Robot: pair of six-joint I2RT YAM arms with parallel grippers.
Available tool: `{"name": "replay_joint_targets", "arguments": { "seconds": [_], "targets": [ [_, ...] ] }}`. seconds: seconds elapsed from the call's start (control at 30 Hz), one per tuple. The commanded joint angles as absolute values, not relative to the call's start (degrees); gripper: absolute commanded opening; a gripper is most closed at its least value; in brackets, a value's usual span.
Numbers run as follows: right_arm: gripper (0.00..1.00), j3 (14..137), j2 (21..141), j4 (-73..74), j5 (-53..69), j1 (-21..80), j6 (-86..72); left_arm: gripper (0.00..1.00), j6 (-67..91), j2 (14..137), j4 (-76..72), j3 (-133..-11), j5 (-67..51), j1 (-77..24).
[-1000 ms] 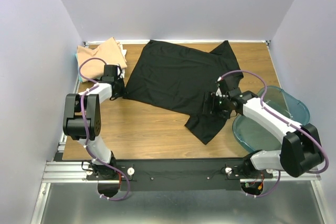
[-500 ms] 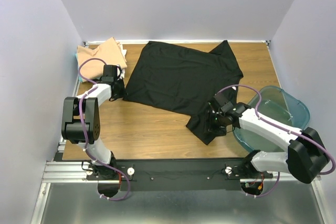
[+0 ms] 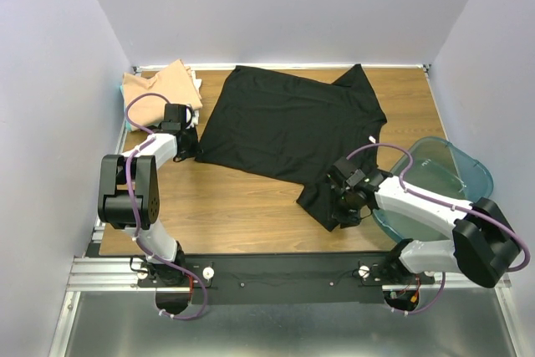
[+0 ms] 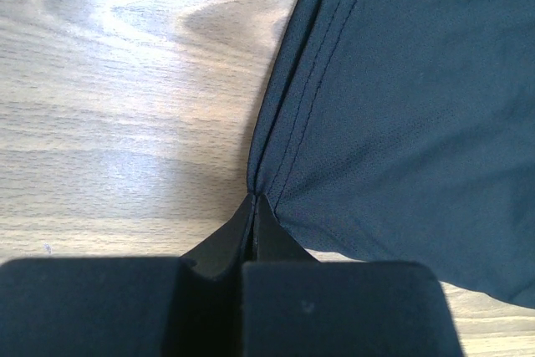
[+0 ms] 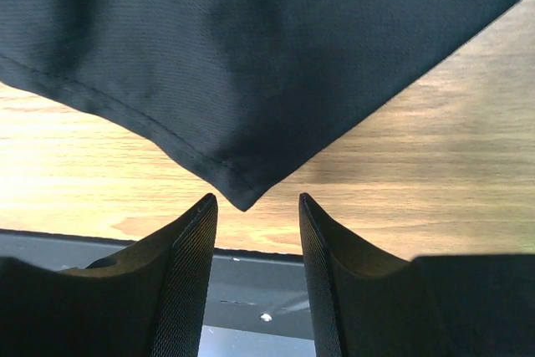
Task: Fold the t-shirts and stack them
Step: Fold the tshirt
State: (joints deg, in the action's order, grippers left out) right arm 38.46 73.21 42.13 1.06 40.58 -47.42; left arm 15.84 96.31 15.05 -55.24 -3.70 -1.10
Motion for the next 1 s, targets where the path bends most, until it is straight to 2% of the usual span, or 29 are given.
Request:
{"name": "replay_joint_targets", "arguments": {
  "seconds": [0.0,0.3,0.43,0.5,0.53,0.63,0.7,0.97],
  "targets": [
    [0.5,37.27,74.0,42.89,-0.44,41.22,-49.04,0.0,14.77,95.36,15.91,-55.81,-4.66,-0.61],
    [0.46,35.24,75.76,38.24,1.32,41.4,-48.17,0.0,14.33,94.92,16.35,-56.07,-4.57,-0.44],
    [0.4,35.07,76.46,37.44,1.23,41.4,-47.64,0.0,14.33,94.83,16.17,-55.72,-4.48,-0.53],
    [0.31,35.07,76.9,37.18,1.32,41.48,-47.37,0.0,14.24,94.57,16.17,-55.55,-4.57,-0.44],
    [0.21,35.07,76.99,37.09,1.58,41.48,-47.2,0.0,14.33,94.57,16.17,-55.55,-4.66,-0.44],
    [0.05,34.98,76.73,37.26,2.63,41.48,-47.11,0.0,14.06,94.13,16.26,-55.37,-4.57,-0.53],
    [0.0,35.07,76.2,37.61,3.77,41.4,-47.37,0.0,13.8,93.52,16.52,-55.2,-3.96,-0.53],
    [0.0,37.09,71.81,46.22,6.85,41.92,-49.83,0.0,13.36,89.13,19.33,-53.09,-1.76,1.41]
  ]
}}
